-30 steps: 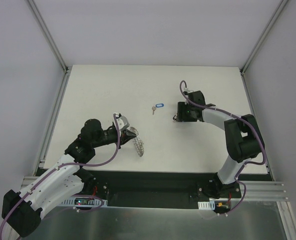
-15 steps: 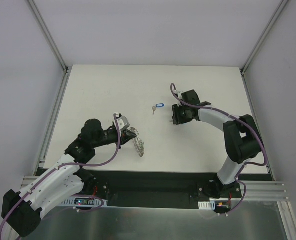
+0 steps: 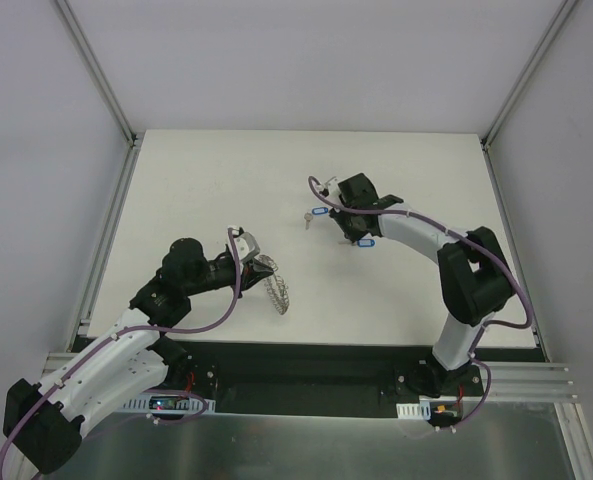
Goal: Put the keys on the keyring
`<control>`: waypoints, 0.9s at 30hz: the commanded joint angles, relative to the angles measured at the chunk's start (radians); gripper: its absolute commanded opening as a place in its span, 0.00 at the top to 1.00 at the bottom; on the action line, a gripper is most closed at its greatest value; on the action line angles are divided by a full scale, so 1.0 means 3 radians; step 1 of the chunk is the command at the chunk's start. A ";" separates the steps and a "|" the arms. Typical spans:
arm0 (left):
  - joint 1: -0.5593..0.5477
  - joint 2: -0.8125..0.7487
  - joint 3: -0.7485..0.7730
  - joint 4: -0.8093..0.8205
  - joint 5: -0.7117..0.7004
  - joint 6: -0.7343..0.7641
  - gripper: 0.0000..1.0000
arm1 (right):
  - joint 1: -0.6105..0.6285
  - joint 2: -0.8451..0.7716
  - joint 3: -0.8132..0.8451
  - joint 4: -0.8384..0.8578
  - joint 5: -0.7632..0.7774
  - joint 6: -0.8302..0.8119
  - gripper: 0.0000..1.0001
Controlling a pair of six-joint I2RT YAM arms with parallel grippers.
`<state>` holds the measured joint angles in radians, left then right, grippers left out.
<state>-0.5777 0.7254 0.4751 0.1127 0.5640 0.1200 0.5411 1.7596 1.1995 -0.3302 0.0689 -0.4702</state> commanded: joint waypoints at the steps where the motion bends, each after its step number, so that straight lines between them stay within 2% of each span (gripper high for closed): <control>1: -0.0048 -0.0025 0.0083 0.0074 -0.0029 0.0045 1.00 | 0.0093 0.0183 0.0214 -0.0193 0.0465 -0.0355 0.76; 27: -0.0068 -0.0015 0.0088 0.0059 -0.0060 0.0060 1.00 | 0.0221 0.0593 0.0491 -0.0464 0.0583 -0.0493 0.78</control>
<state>-0.5900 0.7261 0.4751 0.0883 0.5472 0.1234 0.5980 1.9244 1.3064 -0.4324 0.2287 -0.6052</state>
